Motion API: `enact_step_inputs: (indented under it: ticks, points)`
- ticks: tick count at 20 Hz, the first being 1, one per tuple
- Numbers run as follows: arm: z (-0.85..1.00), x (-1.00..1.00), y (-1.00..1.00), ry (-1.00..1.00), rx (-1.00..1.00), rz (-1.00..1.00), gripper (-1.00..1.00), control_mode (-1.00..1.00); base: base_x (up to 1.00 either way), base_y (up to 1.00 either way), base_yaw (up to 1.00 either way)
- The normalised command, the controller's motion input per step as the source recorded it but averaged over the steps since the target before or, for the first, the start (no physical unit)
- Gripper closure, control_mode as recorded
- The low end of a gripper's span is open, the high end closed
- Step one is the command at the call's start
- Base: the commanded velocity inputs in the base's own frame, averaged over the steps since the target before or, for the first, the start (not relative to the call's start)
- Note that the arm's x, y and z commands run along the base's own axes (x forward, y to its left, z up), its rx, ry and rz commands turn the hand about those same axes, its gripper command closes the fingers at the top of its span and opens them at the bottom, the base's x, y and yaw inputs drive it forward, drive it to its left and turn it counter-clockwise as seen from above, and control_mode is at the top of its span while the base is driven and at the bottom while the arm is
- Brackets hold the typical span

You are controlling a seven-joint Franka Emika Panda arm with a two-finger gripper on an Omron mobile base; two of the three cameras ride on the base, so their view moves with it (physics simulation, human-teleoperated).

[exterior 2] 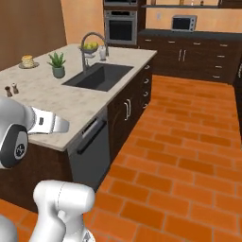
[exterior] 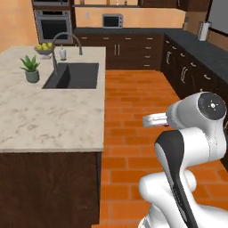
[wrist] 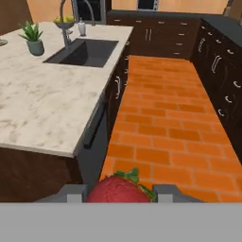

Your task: Take the strawberry from the fridge and place it on top of the pancake, located on the dining counter.

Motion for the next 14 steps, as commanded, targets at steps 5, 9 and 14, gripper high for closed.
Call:
enact_step_inputs:
  ticks: [5, 9, 14]
  points:
    - [0.0, 0.0, 0.0, 0.0, 0.0, 0.0, 1.0, 1.0, 0.53, -1.0, 0.18]
    - [0.0, 0.0, 0.0, 0.0, 0.0, 0.0, 1.0, 1.0, 1.0, -0.9, 0.12]
    - [0.0, 0.0, 0.0, 0.0, 0.0, 0.0, 1.0, 1.0, 1.0, -0.67, 0.11]
